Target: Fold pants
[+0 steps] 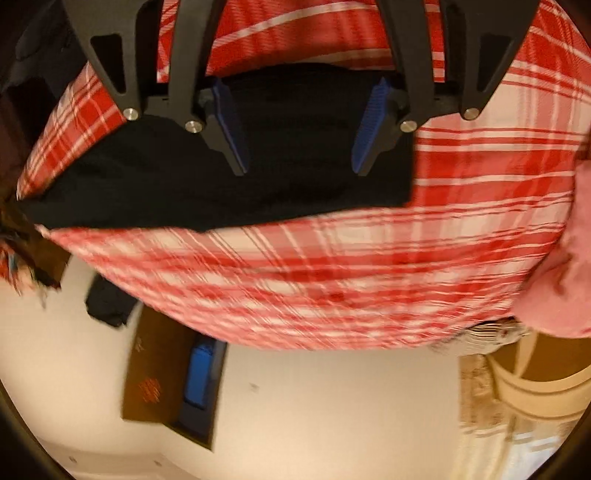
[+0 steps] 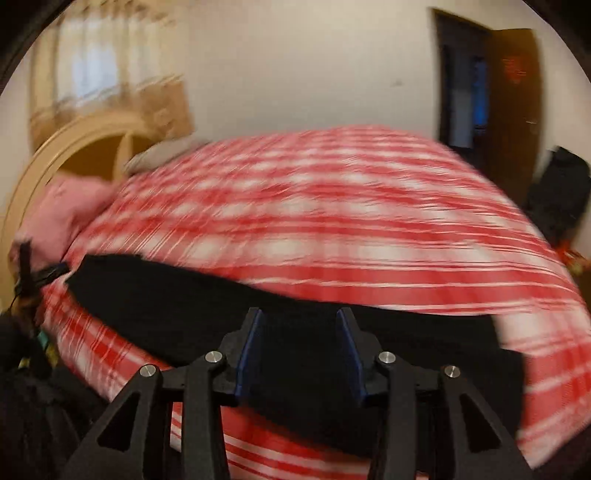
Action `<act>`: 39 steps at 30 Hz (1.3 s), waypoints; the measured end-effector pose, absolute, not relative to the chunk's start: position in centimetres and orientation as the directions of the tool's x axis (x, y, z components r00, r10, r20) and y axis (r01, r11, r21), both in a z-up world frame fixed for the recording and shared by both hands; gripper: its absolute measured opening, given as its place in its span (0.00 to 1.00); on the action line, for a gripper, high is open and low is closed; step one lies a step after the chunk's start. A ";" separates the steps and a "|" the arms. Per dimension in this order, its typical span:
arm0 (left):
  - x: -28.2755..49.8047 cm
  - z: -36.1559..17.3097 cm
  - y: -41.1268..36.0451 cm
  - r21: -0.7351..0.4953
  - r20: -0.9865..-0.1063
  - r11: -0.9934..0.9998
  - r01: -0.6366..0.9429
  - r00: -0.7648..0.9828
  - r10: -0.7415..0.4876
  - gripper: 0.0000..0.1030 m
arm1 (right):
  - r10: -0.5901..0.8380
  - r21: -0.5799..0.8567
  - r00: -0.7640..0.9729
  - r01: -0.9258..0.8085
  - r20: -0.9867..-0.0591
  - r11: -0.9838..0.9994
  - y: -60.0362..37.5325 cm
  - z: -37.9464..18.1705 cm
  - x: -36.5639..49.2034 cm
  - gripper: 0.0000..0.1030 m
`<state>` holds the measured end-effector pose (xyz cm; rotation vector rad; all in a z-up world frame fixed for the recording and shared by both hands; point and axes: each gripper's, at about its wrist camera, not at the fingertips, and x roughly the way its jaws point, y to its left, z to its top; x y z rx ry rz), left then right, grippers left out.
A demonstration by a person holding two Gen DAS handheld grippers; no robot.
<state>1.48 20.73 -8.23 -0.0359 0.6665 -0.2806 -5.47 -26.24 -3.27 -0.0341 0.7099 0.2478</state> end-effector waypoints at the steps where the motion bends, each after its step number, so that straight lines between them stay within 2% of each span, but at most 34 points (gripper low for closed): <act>1: 1.7 -9.0 20.2 -0.122 -0.624 0.960 0.253 0.733 -0.273 0.59 | 0.226 0.055 0.697 -0.259 -0.681 0.964 -25.0 -4.3 -4.9 0.42; 4: 2.4 -11.4 19.1 -0.103 -0.709 0.959 0.264 0.657 -0.257 0.59 | 0.197 0.032 0.562 -0.290 -0.803 0.957 -22.2 -8.4 -3.6 0.42; 5: 2.4 -12.1 18.7 -0.071 -0.733 0.961 0.269 0.639 -0.233 0.59 | 0.150 -0.014 0.514 -0.300 -0.844 0.954 -21.5 -10.0 -3.4 0.42; 7: 1.3 -12.5 18.0 0.017 -0.714 0.956 0.292 0.673 -0.193 0.61 | 0.110 -0.097 0.538 -0.342 -0.836 0.935 -20.6 -10.1 -4.3 0.42; 11: 1.0 -12.2 19.2 -0.030 -0.717 0.953 0.302 0.658 -0.231 0.62 | 0.077 -0.133 0.480 -0.388 -0.874 0.912 -20.2 -8.6 -4.5 0.42; 14: 1.3 -12.0 19.6 -0.030 -0.705 0.955 0.294 0.672 -0.229 0.62 | 0.093 -0.120 0.508 -0.371 -0.856 0.921 -19.5 -5.9 -3.1 0.42; 19: 2.3 -11.5 19.8 -0.048 -0.696 0.961 0.271 0.681 -0.227 0.62 | 0.280 0.002 0.529 -0.466 -0.801 0.885 -12.5 -2.0 1.7 0.42; 21: 2.1 -10.7 19.2 -0.044 -0.673 0.960 0.277 0.702 -0.233 0.62 | 0.341 0.039 0.511 -0.513 -0.789 0.858 -8.9 -1.9 3.6 0.42; 23: 2.2 -10.2 18.6 -0.047 -0.652 0.961 0.272 0.720 -0.235 0.67 | 0.408 0.089 0.472 -0.564 -0.782 0.821 -5.1 -2.2 5.4 0.42; 26: 3.0 -10.2 18.7 -0.050 -0.647 0.969 0.240 0.732 -0.215 0.68 | 0.464 0.156 0.401 -0.600 -0.790 0.784 0.4 -4.3 8.8 0.42; 29: 3.9 -10.3 19.4 -0.049 -0.648 0.979 0.200 0.739 -0.183 0.68 | 0.508 0.271 0.328 -0.557 -0.796 0.785 3.0 -6.9 11.7 0.42; 36: 4.5 -11.8 20.7 -0.086 -0.669 0.981 0.173 0.720 -0.186 0.68 | 0.599 0.526 0.204 -0.321 -0.774 0.788 4.1 -14.0 17.2 0.42; 39: 4.0 -12.0 20.7 -0.060 -0.657 0.981 0.186 0.732 -0.179 0.69 | 0.628 0.576 0.143 -0.286 -0.765 0.766 4.4 -15.7 18.0 0.42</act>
